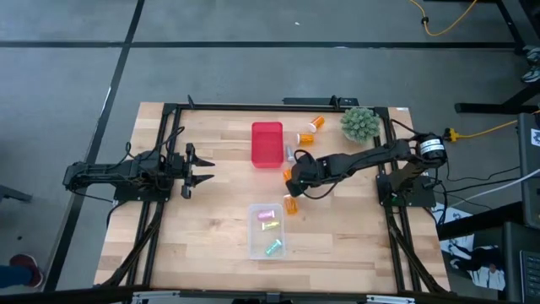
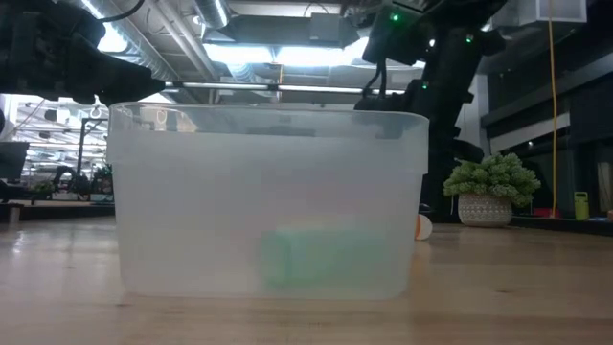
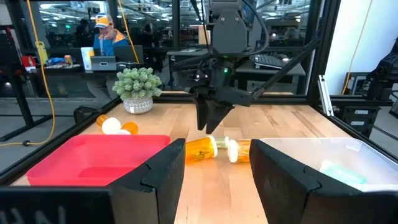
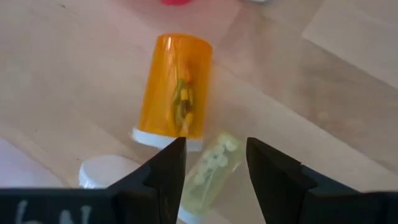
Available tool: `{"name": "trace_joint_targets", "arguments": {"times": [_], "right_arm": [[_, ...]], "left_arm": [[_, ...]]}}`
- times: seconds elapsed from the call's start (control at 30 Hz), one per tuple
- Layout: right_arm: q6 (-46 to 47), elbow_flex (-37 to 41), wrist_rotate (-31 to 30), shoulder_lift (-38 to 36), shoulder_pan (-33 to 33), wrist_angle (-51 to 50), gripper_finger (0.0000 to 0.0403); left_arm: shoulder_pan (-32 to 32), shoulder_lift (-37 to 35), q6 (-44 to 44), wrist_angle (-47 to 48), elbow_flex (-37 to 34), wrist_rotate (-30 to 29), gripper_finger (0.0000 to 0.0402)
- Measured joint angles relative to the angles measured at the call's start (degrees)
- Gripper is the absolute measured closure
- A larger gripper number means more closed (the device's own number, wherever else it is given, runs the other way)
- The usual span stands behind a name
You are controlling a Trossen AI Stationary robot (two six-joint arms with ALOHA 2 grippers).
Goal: Pick and place medicine bottles into bin by pill shape (circle, oval)
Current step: Put the small yellow pill bottle into the transparent bin
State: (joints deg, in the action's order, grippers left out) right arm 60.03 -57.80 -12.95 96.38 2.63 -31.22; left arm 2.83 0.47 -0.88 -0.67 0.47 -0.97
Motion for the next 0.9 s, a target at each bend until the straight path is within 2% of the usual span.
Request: {"name": "trace_joint_targets", "arguments": {"times": [0.37, 0.67, 0.9], "right_arm": [[2.77, 0.0, 2.71, 4.15, -0.04, 0.03, 0.0233], [3.97, 0.0, 5.55, 4.74, -0.06, -1.34, 0.0233], [-0.04, -0.22, 4.94, 7.23, -0.04, -2.14, 0.0233]], "left_arm": [[0.0, 0.0, 0.02, 0.02, 0.0, -0.02, 0.0228], [-0.01, 0.0, 0.04, 0.02, 0.0, 0.0, 0.0228], [-0.01, 0.0, -0.02, 0.0, 0.01, -0.01, 0.0228]]}}
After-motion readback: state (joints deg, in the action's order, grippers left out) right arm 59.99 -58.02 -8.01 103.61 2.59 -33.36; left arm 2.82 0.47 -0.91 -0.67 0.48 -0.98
